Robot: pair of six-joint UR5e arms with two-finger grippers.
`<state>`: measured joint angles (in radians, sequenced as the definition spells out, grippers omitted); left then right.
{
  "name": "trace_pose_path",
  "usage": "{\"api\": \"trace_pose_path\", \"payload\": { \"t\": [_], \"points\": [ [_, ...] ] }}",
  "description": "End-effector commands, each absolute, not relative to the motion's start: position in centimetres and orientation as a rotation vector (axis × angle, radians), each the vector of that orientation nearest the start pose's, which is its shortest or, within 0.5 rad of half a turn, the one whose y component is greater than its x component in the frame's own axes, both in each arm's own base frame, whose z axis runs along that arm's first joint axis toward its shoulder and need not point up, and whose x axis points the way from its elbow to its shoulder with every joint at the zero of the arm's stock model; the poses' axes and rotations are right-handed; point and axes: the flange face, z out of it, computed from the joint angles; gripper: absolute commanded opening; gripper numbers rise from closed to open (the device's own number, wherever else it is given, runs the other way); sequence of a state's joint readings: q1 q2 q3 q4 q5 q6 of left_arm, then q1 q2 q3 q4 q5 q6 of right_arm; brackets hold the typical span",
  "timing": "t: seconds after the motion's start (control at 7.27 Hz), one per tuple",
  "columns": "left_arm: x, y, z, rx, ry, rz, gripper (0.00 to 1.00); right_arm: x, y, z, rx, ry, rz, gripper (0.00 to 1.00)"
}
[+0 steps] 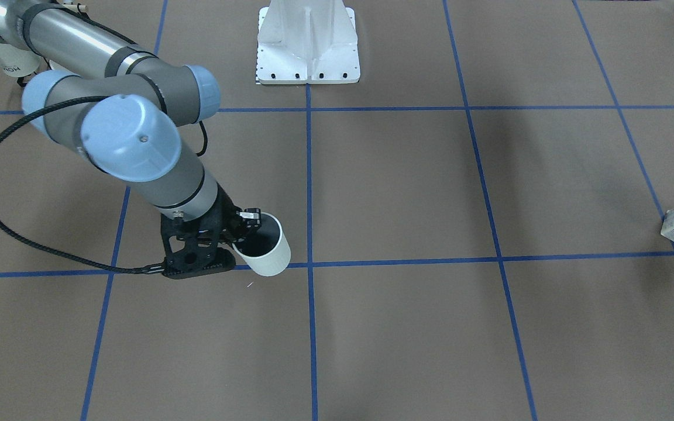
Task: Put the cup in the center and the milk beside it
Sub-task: 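Carry the white mug with the right gripper toward the table center, then lower the mug onto the center grid crossing and open the right gripper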
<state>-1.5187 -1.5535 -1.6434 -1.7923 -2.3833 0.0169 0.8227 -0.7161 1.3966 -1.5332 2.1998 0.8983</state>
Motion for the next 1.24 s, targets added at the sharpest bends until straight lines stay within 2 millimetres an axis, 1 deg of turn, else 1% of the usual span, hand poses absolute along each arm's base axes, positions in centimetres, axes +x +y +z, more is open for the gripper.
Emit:
{"api": "trace_pose_path", "payload": {
  "t": [0.0,0.14,0.28,0.41,0.55,0.69,0.83,0.96,1.1],
  "points": [
    [-3.2,-50.3,60.8,0.242,0.812,0.181,0.99,-50.9,-56.9,19.0,0.044,-0.876,-0.099,0.00],
    [-3.2,-50.3,60.7,0.245,0.814,0.182,0.99,-51.7,-56.3,18.8,0.044,-0.875,-0.111,0.00],
    [-3.2,-50.4,60.6,0.248,0.814,0.183,0.99,-51.8,-56.2,19.1,0.045,-0.872,-0.112,0.00],
    [-3.2,-50.4,60.6,0.248,0.814,0.183,0.99,-52.0,-56.4,19.3,0.043,-0.864,-0.096,0.16],
    [-3.2,-50.5,60.5,0.249,0.814,0.184,0.99,-52.3,-57.1,19.5,0.067,-0.862,-0.062,0.57],
    [-3.2,-50.5,60.4,0.250,0.812,0.183,0.99,-52.2,-57.4,19.2,0.082,-0.891,-0.036,0.99],
    [-3.1,-50.7,60.0,0.260,0.814,0.187,0.99,-51.3,-58.1,17.9,0.096,-0.907,-0.023,1.00],
    [-3.1,-51.3,59.2,0.279,0.811,0.203,0.99,-49.2,-58.9,16.2,0.105,-0.938,-0.008,1.00],
    [-3.2,-52.5,57.8,0.310,0.802,0.223,0.99,-44.1,-61.2,15.9,0.068,-0.982,0.031,1.00]
  ]
}}
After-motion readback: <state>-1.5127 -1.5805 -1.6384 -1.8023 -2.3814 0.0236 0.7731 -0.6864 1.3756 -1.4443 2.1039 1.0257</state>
